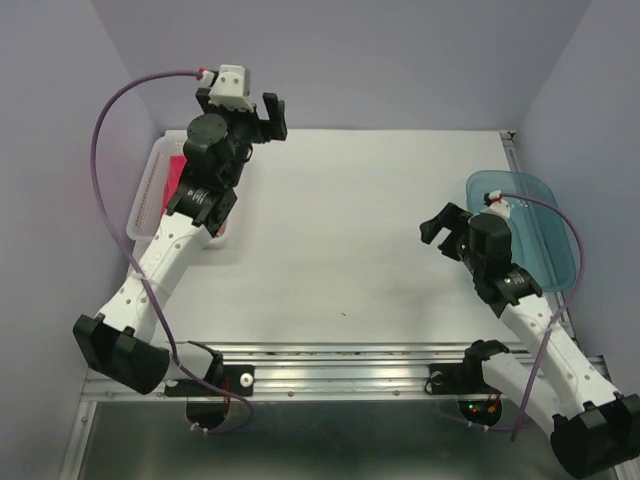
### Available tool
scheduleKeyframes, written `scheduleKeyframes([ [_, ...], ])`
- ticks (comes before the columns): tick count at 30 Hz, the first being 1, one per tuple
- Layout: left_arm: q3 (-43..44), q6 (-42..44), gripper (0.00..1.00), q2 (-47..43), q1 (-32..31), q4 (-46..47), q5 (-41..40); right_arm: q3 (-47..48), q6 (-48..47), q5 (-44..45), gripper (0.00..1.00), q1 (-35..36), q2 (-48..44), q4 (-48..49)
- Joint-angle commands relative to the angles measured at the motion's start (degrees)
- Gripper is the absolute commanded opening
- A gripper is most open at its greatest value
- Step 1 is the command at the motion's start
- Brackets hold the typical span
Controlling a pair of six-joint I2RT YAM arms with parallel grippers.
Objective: Fold and stack the towels
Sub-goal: Neatly place the folded towel into the bin
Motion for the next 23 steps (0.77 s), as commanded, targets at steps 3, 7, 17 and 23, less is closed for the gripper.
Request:
scheduleKeyframes([
  [3,-24.3,-35.47,0.99,-11.28,-3.72,-10.16,-13.2,1.22,2.1,9.96,1.0,0.29,-7.08,-6.49],
  [7,-32.32,-41.22,0.99,-15.59,-4.34,-17.01,-14.96,1.22,2.64,10.42,1.0,0.29,-9.46,-7.1],
  [17,-38.39,-43.52,0.99,-22.71,-4.69,-23.1,-21.03,0.61,3.78,9.36,1.0,0.29,-11.3,-9.83],
  [23,-39.62,-41.67,0.99,-24.83,-4.69,-21.6,-22.44,-0.62,3.52,8.57,1.0,0.21,-14.12,-8.42],
])
